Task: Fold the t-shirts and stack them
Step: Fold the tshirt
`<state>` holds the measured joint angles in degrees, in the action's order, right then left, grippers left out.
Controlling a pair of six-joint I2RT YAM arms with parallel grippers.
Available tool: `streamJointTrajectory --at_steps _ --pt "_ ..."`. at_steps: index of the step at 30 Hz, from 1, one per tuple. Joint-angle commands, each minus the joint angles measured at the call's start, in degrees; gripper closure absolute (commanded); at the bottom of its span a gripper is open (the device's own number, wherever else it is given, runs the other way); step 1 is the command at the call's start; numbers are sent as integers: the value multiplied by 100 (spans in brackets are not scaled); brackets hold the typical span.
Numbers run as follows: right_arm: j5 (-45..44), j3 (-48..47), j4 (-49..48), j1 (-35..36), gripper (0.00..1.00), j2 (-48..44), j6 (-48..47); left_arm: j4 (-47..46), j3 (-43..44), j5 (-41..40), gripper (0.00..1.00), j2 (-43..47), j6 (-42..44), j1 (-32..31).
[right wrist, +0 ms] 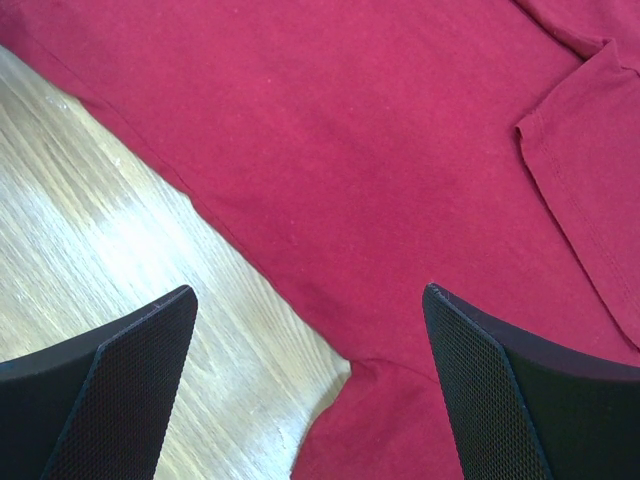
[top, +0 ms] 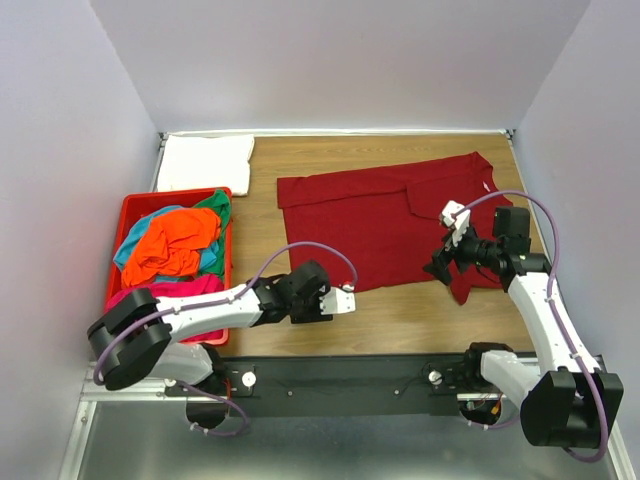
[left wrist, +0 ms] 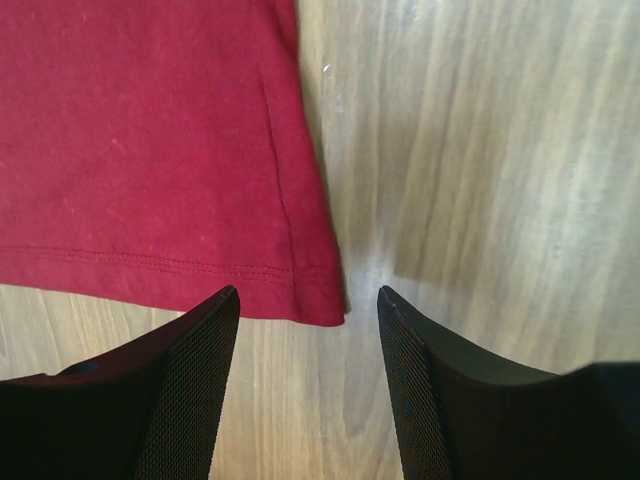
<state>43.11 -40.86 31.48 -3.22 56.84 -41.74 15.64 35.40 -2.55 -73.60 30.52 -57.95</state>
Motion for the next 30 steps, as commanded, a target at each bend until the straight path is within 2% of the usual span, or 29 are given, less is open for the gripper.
streamJointTrajectory --at_steps 1,9,11,12,15,18,21,24,25,27,30 --pt "-66 -133 147 -29 0 -6 104 -158 20 -413 35 -259 85 -41" --pt "-40 -150 147 -29 0 3 131 -210 37 -492 35 -611 121 -41" --pt "-40 -150 147 -29 0 -6 139 -280 64 -562 44 -664 129 -32" --pt "-40 -141 156 -29 0 -15 139 -298 81 -632 56 -699 138 -40" --pt "-110 -124 174 -38 0 -76 113 -298 90 -686 72 -743 138 -41" --pt "-355 -132 270 -38 0 -120 -27 -316 73 -686 81 -630 112 -41" --pt "-847 -299 856 -38 0 -77 -632 -325 11 -659 100 -419 59 -32" --pt "-1541 -536 1812 -55 2 212 -1703 -342 -7 -633 100 -208 68 -32" --pt "-1882 -589 2104 -56 3 431 -2394 -342 -7 -598 100 -164 76 -32" --pt "-2270 -677 2832 -56 12 705 -3204 -403 -24 -554 100 -76 85 -32" --pt "-2834 -678 3240 -56 16 1039 -3551 -474 -42 -528 100 -49 77 -32"
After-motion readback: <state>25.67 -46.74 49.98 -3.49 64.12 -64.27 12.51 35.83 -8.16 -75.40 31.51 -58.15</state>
